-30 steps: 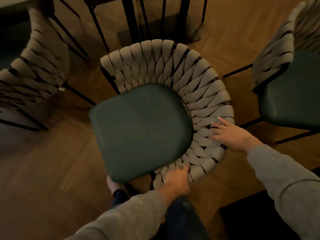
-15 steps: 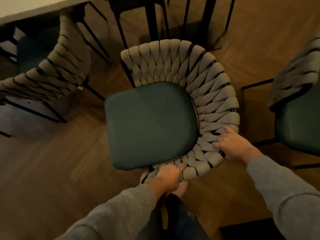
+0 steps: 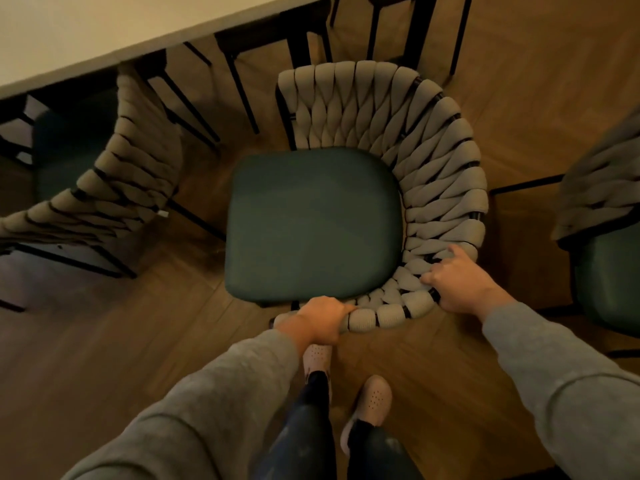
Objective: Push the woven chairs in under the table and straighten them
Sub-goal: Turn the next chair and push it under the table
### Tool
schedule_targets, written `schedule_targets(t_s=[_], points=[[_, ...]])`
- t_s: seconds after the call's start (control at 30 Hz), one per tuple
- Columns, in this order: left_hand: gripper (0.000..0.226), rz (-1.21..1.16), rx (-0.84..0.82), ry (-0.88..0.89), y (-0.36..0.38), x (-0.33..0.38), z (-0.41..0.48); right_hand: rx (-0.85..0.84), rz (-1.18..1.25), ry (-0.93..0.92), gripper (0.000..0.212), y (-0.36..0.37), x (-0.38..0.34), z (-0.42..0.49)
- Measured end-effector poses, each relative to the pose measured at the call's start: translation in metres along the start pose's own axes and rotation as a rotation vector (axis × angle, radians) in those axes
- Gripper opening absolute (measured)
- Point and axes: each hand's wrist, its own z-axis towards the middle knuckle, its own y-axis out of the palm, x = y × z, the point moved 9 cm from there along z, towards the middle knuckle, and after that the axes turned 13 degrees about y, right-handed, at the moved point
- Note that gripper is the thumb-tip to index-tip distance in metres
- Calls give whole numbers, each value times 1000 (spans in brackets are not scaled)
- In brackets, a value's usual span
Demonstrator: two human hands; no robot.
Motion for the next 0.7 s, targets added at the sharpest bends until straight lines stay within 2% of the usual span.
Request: schedule_targets(t_s=[0.2, 0.27, 0.33, 0.37, 0.43, 0.5, 0.53, 0.6, 0.7], points=[[53, 65, -26, 17, -37, -56, 0, 17, 44, -1, 35, -31, -9, 38], [59, 76, -27, 1, -47, -71, 0, -8, 134, -71, 50, -36, -10, 49], [64, 99, -33, -19, -58, -84, 2, -43, 268, -143, 79, -48, 6, 60], [66, 101, -53, -35, -61, -90, 2, -16, 335, -173, 86, -56, 19, 65], [69, 60, -108, -87, -63, -103, 5, 125, 404, -217, 68, -76, 56, 80], [81, -59, -150, -165, -59, -113, 5, 227, 353, -222, 51, -88, 97, 104], [93, -135, -150, -224, -57, -113, 6, 216, 293, -211, 50, -91, 117, 120], [116, -295, -125, -297, -62, -92, 14, 151, 102, -193, 59, -91, 146, 151], [116, -526, 18, -275, -90, -30, 55, 203, -175, -258, 72, -103, 170, 181]])
